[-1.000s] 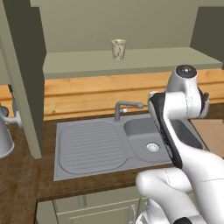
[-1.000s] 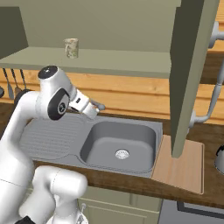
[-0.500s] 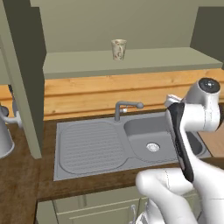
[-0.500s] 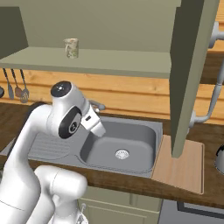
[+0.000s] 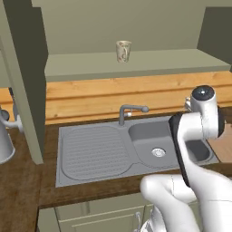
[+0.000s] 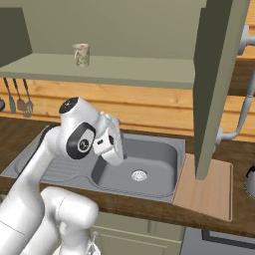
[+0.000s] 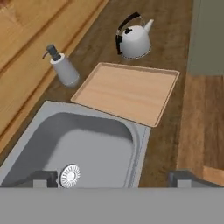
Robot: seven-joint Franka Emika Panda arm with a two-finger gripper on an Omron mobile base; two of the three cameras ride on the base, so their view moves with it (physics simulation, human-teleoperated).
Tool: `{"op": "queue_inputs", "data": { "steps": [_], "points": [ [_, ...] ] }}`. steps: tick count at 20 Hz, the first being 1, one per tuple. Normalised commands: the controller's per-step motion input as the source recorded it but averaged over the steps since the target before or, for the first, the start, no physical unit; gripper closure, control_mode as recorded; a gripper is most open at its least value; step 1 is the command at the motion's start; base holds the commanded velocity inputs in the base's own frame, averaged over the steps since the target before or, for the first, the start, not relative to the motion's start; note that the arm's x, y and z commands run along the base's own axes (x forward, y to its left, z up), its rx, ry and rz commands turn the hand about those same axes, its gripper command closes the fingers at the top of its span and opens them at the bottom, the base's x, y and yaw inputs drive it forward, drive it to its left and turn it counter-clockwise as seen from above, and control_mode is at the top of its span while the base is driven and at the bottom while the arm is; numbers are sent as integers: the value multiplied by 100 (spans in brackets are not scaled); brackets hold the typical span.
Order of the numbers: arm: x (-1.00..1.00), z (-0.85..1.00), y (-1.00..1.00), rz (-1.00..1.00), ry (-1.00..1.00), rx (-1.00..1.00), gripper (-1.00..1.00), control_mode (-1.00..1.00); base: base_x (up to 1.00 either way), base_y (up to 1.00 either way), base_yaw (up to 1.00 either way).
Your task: Pick the kettle from the counter and place it on the tray. Then pick the mug from the cabinet and place it on the tray. Then close the cabinet doors.
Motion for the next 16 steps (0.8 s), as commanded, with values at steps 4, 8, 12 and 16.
{"op": "queue_inputs", "data": {
  "steps": [4,8,12,16],
  "points": [
    [7,-5,-52,-57,5,-6,-100,-100,0,0,0],
    [2,-8,-67,-15,0,-8,-100,-100,0,0,0],
    [1,-7,-67,-8,0,-11,-100,-100,0,0,0],
    [0,-4,-64,0,-12,-17,-100,-100,0,0,0]
  ]
}}
